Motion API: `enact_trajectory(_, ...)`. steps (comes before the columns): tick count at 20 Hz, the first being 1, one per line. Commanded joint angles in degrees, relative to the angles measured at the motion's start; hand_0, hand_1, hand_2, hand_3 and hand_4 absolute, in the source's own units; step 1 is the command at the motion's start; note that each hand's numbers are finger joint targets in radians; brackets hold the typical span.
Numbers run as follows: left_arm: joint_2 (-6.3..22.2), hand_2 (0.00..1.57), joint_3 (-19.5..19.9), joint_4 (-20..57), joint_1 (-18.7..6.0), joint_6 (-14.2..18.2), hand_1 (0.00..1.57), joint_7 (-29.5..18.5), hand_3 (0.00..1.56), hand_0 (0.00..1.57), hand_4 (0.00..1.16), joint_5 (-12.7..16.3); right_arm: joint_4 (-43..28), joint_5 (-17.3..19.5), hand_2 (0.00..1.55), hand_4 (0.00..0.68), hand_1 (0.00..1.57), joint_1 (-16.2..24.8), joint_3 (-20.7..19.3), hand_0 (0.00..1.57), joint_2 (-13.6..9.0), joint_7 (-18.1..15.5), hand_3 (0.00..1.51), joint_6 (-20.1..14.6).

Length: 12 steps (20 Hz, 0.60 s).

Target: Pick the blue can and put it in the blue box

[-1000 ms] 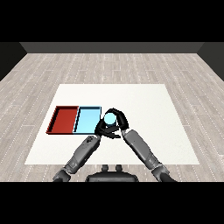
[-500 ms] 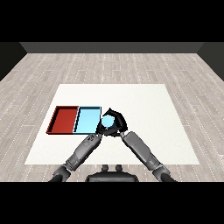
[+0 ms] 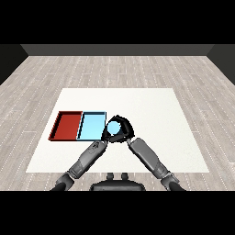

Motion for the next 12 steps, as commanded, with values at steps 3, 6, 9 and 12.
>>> enact_trajectory(3,-1.0,0.68,2.5,1.7,-2.0,0.1,0.63,-1.4,0.36,0.63,0.65,-0.4,-3.8,1.5,1.45,0.592,1.48,2.5,-0.7,1.48,1.2,2.6,1.40,2.3)
enact_trajectory(6,-1.0,0.86,-2.9,1.3,-4.2,7.7,0.83,2.2,0.57,0.83,0.64,2.9,-0.4,-1.4,1.45,0.576,1.47,-2.1,-0.2,1.47,1.2,2.0,1.40,-0.4)
enact_trajectory(9,-1.0,1.49,0.5,0.6,-3.5,4.0,1.57,-1.1,1.26,1.57,0.64,7.7,-5.3,-1.3,1.45,0.548,1.46,4.4,-1.4,1.46,-0.3,2.2,1.41,2.8)
enact_trajectory(12,-1.0,1.57,1.9,-1.6,-0.4,5.6,1.57,-6.8,1.47,1.57,0.70,3.7,-1.1,-2.9,1.25,0.408,1.18,2.9,-4.1,1.18,0.4,0.6,1.12,4.4)
